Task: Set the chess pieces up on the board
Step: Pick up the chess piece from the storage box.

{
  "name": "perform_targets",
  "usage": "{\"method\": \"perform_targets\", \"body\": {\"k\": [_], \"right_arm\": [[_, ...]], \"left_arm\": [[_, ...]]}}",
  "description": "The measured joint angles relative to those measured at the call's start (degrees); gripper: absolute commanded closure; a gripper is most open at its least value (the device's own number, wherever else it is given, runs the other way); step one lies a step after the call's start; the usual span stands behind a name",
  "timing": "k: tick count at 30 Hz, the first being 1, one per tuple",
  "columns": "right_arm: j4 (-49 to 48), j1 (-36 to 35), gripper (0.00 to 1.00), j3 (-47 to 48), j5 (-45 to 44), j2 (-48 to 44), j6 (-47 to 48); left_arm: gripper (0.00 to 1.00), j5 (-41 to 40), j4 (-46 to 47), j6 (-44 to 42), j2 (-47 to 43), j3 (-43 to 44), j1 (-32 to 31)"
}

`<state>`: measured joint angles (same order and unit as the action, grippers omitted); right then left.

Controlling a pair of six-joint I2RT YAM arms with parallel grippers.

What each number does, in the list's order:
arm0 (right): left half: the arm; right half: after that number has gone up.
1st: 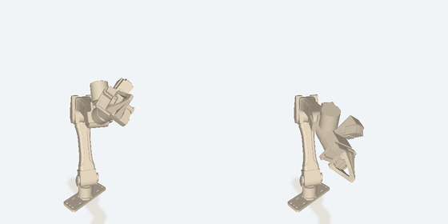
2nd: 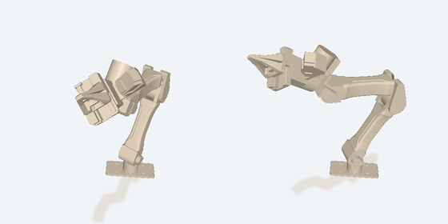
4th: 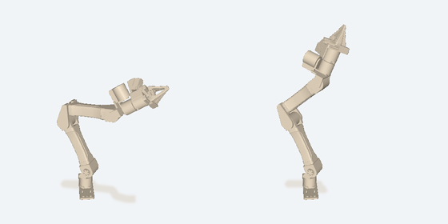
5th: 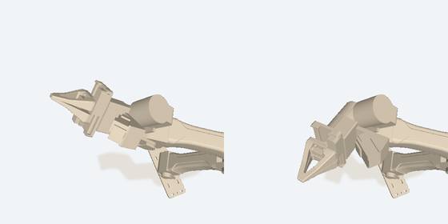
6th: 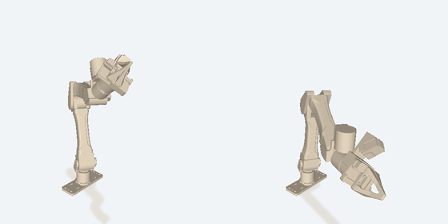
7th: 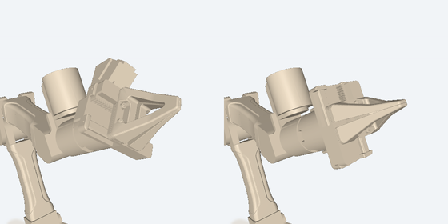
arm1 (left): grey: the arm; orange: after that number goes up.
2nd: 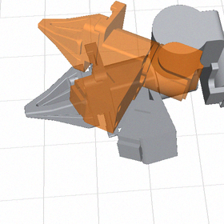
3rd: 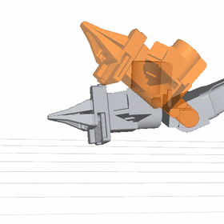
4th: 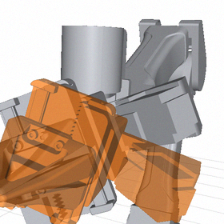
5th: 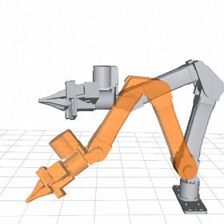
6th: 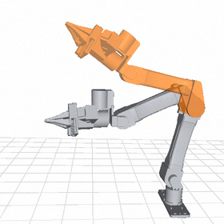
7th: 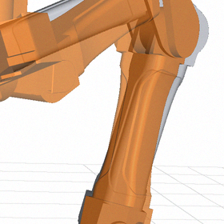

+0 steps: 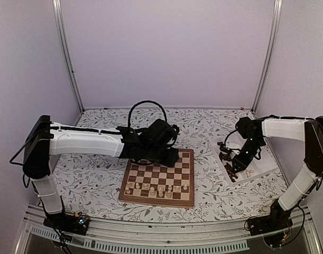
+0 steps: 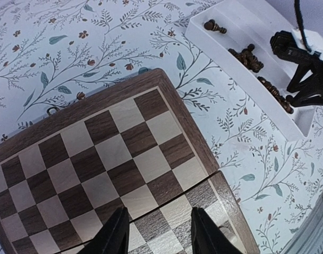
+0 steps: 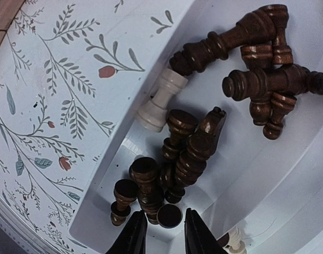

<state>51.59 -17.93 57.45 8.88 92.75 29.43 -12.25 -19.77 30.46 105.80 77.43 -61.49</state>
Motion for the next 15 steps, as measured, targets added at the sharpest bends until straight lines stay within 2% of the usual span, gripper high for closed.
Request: {"method": "perform_targets", "body": {"k": [11,15], "right_arm": [[-0.6,0.2,0.74,-1.3,0.9,1.5,0.3],[-0.6,0.7,0.79,-1.6,1.0,1.5,0.3]], "left_arm": [[0.58,-0.1,-0.9,0.2,0.0,0.1,-0.2],[0.58,-0.2,-1.1,0.3,0.0,0.1,-0.3]]}}
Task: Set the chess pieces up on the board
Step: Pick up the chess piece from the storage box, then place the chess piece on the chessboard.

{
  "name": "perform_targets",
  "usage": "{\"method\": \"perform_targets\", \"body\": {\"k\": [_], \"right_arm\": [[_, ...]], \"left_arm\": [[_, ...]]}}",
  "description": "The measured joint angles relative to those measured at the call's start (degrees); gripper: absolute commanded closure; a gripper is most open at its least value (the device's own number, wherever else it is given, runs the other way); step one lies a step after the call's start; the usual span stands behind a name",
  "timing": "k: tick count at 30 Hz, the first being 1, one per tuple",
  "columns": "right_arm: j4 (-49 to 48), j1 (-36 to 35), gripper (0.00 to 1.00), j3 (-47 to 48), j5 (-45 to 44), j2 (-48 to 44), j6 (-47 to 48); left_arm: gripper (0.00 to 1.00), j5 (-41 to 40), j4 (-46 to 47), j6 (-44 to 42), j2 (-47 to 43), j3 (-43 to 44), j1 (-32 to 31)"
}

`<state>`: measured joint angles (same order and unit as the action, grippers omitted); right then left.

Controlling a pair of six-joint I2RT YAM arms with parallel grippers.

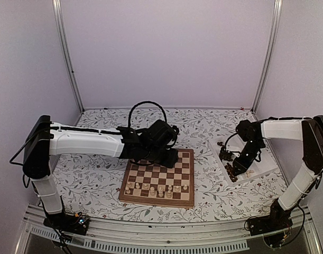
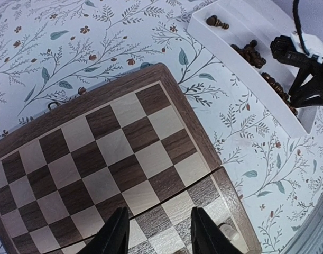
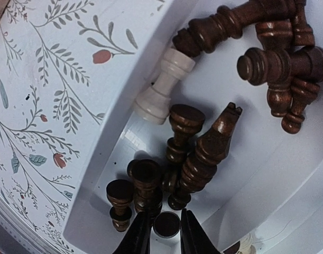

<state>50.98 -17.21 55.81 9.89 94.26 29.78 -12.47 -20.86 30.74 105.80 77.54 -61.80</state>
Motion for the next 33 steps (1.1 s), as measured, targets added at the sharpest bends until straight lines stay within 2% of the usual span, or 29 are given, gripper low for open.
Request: {"method": "perform_targets", "body": {"k": [10,18,21,25,33], "right_arm": [[2.1,1.2,0.85,0.8,0.7,-0.7,0.1],[5.4,5.0,0.87,8.5,8.0,-8.9,-0.1],[5.7,7.3,0.87,10.3,14.2,-10.6,-0.4],[6.2,9.7,0.87,13.0,25.1,-10.3,-1.1],[6.7,10.3,0.86,18.3,53.8,-7.3,-2.8]], "left_arm": [[0.59,-0.3,-0.6,0.4,0.0,0.0,-0.3],[0.59,-2.2,-0.1,-0.6,0.0,3.0,-2.9],[0.59,-3.9,2.5,-2.3,0.0,5.1,-5.0],[0.59,-8.7,10.7,-7.0,0.0,5.3,-8.5],[0.59,-22.5,38.2,-23.8,1.4,1.0,-16.0]]}}
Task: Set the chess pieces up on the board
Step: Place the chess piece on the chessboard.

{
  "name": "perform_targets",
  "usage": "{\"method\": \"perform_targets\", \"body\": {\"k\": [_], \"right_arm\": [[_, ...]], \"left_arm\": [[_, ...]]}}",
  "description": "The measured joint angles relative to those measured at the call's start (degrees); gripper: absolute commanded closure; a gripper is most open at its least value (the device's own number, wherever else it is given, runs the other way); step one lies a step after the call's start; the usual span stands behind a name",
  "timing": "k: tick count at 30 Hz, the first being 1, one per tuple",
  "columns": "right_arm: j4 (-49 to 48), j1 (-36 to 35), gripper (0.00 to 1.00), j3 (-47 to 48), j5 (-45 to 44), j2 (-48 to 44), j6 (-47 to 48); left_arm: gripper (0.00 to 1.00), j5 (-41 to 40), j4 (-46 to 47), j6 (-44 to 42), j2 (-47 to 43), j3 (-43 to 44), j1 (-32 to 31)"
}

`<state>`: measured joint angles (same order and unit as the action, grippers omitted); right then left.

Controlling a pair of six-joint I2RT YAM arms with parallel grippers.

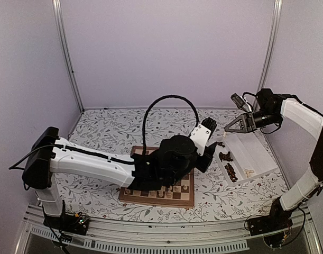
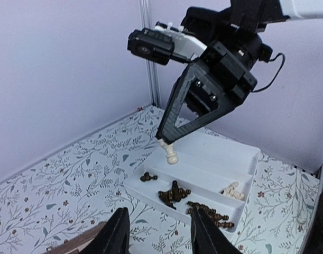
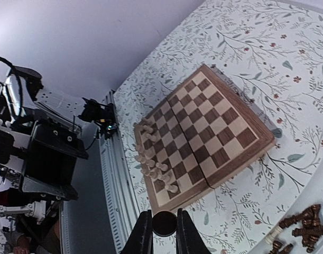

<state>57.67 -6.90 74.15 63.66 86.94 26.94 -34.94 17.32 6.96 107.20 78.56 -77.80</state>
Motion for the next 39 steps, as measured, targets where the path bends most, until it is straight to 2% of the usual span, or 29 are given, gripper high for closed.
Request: {"method": "perform_targets", "body": {"k": [3,7,10,14,20,28,34,39], "right_arm": [[1.6,0.0,0.86,0.6,7.1,1.6,0.9],[2.8,0.0,0.85,0.5,12.7,1.9,1.2],[2.3,0.0,0.84,-0.4,15.2,0.8,0.7],[1.7,0.0,0.83,-2.8,17.0,-1.6,-0.9],[0.5,0.0,0.83,-3.7,18.5,-3.2,-2.3],[-0.2,0.0,0.83,-4.5,19.5,-3.7,-3.1],[-0.3,0.0,0.82,-4.9,19.7,-4.2,-3.2],[-0.4,0.0,0.82,-5.2,19.8,-4.7,-3.4]], "left_arm": [[0.60,-3.4,11.3,-8.9,3.9,0.4,-1.7],[0.59,-6.8,20.6,-20.1,11.3,3.7,-3.0],[0.59,-9.0,24.5,-27.0,16.0,6.3,-3.8],[0.59,-11.0,27.2,-32.0,18.2,8.8,-4.2],[0.59,-12.3,29.5,-33.9,18.2,12.3,-3.8],[0.62,-10.6,27.8,-32.3,19.7,17.2,-2.9],[0.63,-10.6,26.2,-31.3,20.6,17.9,-2.8],[0.68,-10.8,25.0,-30.0,20.7,17.9,-2.6]]}}
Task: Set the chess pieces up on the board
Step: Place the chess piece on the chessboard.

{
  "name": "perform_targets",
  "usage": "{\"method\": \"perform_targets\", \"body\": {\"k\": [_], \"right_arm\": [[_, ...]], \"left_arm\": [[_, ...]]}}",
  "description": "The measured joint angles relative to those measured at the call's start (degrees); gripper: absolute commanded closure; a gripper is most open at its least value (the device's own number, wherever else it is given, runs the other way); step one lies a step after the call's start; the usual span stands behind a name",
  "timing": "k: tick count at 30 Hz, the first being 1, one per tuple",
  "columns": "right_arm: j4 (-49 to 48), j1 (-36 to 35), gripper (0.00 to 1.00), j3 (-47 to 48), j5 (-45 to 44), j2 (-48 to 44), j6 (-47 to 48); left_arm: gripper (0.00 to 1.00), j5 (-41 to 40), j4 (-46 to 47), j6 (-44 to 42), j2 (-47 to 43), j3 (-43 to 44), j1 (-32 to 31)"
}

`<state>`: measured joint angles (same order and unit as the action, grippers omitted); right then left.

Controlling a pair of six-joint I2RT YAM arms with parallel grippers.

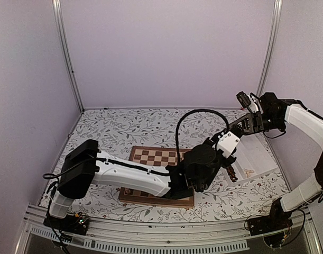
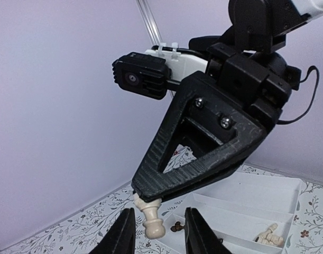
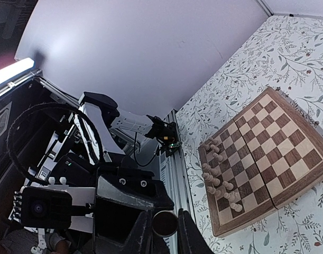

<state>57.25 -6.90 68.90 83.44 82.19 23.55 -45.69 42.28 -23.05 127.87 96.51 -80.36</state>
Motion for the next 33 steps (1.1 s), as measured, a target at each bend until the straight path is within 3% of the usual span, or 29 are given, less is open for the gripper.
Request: {"method": "perform_targets", "body": {"k": [21,33], "right_arm": [[-1.4,0.0,0.81,-1.8,0.8,-1.2,-1.0],[-2.5,0.2,0.81,-2.2,-0.1,-1.6,-1.1]], "left_arm": [[0.76,0.3,-3.0,4.2,0.0,0.2,1.1],[0.93,1.9,-4.1,5.9,0.0,0.4,1.4]]}}
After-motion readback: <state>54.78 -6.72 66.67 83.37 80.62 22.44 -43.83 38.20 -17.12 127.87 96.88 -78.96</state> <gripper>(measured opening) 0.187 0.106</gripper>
